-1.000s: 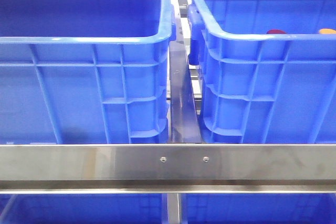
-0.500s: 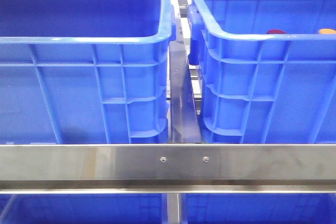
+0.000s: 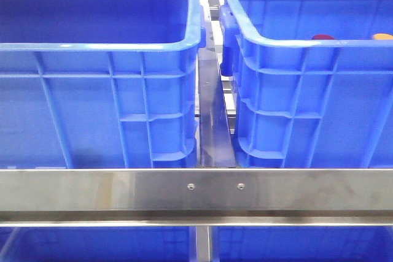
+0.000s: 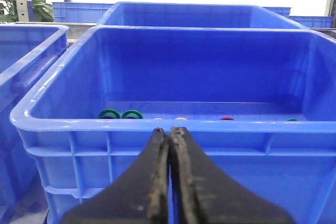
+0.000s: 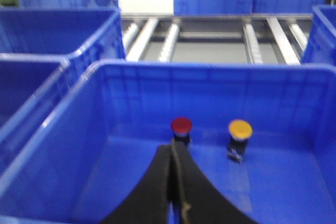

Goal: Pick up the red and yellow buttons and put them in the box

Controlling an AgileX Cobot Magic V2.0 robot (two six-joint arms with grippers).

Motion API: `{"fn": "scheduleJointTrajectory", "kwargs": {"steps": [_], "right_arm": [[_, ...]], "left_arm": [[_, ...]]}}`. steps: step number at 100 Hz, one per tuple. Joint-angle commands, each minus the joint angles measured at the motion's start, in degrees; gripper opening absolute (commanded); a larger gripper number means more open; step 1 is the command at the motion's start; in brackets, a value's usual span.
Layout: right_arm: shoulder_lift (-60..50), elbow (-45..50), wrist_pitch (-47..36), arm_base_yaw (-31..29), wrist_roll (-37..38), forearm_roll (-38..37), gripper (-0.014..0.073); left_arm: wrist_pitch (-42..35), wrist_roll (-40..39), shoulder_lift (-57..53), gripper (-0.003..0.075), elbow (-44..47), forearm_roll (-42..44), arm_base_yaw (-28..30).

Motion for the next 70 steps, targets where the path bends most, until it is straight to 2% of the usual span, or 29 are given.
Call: {"fn": "scheduleJointTrajectory", "kwargs": {"steps": [1,14,36,43,52,70], "right_arm": [[-0.8,-1.8,-1.7,-0.1,11.9,-12.3,-0.0068],[-2.8,-1.8,-3.7,2.4,24.3,-25.8,-0.0068],[-5.3,-0.8,-9.0,10.5,44.7,-48.8,-0.0068],[-6.4,0.8,-11.4,12.7,50.0,-53.9,-0.0068],[-8.3,4.0,-14.9,14.0,52.9,-55.8,-0.0068],[-14.4,11.0,-19.0,13.9,53.1,-55.3,-0.0068]], "left_arm": [[-4.4,-0.5,-1.9,-0.0019,2.8,-0.1,0.0],[-4.4,-0.5,-1.9,-0.0019,2.8,-0.1,0.0],[-4.4,-0.5,-1.9,-0.0019,2.8,-0.1,0.0],[-4.4,-0.5,-1.9,-0.0019,2.8,-0.1,0.0],[-4.4,-0.5,-1.9,-0.0019,2.8,-0.1,0.0],[-4.4,-0.5,-1.9,-0.0019,2.8,-0.1,0.0]]}}
